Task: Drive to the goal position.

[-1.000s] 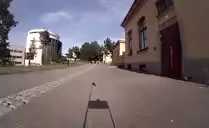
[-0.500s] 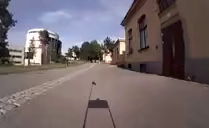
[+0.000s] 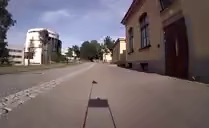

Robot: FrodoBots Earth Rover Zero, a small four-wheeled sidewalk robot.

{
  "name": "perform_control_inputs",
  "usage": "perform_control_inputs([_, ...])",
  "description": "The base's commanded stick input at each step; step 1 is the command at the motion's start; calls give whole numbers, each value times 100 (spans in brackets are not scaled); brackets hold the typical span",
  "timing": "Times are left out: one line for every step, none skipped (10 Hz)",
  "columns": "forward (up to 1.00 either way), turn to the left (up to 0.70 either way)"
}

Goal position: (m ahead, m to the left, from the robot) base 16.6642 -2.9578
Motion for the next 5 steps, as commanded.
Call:
perform_control_inputs([45, 0])
perform_control_inputs([45, 0])
perform_control_inputs([45, 0])
perform_control_inputs([45, 0])
perform_control_inputs([45, 0])
